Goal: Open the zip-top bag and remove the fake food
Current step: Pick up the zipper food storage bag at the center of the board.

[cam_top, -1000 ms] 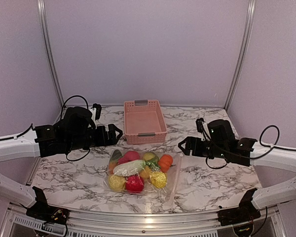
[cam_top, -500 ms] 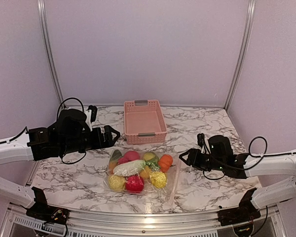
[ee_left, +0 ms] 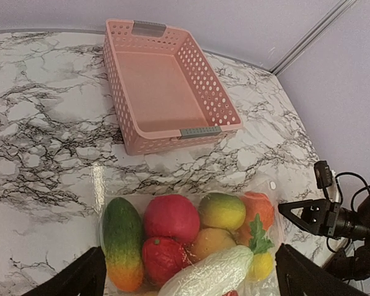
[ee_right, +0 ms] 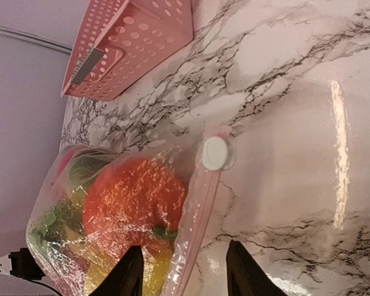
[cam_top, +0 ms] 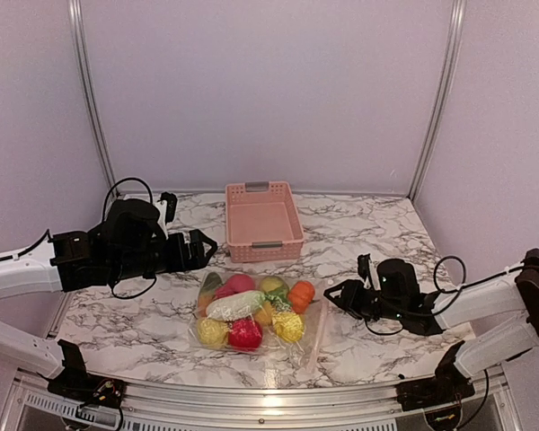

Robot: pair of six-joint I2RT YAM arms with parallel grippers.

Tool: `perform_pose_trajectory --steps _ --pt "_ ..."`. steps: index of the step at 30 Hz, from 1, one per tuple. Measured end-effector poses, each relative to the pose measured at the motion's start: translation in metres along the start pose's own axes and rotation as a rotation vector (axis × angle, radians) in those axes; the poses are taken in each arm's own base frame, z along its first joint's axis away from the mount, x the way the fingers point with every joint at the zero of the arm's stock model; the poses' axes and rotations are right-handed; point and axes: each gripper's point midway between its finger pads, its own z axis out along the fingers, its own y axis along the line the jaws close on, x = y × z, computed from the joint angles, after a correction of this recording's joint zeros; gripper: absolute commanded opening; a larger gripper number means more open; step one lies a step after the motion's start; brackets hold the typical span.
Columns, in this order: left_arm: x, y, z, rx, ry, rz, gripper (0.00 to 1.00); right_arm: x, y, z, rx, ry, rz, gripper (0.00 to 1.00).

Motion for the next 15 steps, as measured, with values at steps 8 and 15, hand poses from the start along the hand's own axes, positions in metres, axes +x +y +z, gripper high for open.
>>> perform_pose_trajectory --steps 8,15 --pt "-0.004 -0.005 0.003 0.0 0.0 0.013 0.99 -0.005 0.01 0.009 -0.062 -0.023 0.016 0.37" --pt "-0.011 -0.011 0.001 0.011 -0.013 0.02 0.99 -0.007 0.012 0.011 -0.081 -0.035 0.03 0.35"
